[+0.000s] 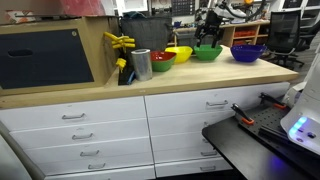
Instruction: Remove the red bowl from the green bowl then move the green bowl at the front to the right and push the red bowl to the left.
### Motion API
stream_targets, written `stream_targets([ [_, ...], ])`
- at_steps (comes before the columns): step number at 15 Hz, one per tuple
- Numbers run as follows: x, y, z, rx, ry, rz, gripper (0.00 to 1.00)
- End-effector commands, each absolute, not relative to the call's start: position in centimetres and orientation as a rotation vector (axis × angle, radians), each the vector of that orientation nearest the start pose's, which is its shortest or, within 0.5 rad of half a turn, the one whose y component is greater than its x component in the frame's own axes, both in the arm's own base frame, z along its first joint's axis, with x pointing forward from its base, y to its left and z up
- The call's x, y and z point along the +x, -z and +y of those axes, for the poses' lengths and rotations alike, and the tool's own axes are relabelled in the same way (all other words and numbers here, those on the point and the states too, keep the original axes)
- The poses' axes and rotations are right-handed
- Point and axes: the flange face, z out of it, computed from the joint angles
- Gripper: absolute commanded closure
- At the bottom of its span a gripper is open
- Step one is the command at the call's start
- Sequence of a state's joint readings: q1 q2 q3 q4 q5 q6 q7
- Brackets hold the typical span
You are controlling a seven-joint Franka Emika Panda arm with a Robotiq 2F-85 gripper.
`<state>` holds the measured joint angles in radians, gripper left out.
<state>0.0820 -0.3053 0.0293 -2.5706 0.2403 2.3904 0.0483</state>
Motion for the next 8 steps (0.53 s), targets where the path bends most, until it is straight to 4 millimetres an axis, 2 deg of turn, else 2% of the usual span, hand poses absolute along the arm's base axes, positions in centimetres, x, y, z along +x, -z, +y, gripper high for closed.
stream_targets([
  [1,47.6,-35.2,7.8,-2.939,0.141,0.175,0.00],
  [3,49.5,-33.8,8.6,-2.930,0.142,0.170,0.00],
  [5,51.6,-33.3,9.6,-2.918,0.153,0.174,0.00],
  [8,54.5,-34.0,11.0,-2.890,0.174,0.193,0.00],
])
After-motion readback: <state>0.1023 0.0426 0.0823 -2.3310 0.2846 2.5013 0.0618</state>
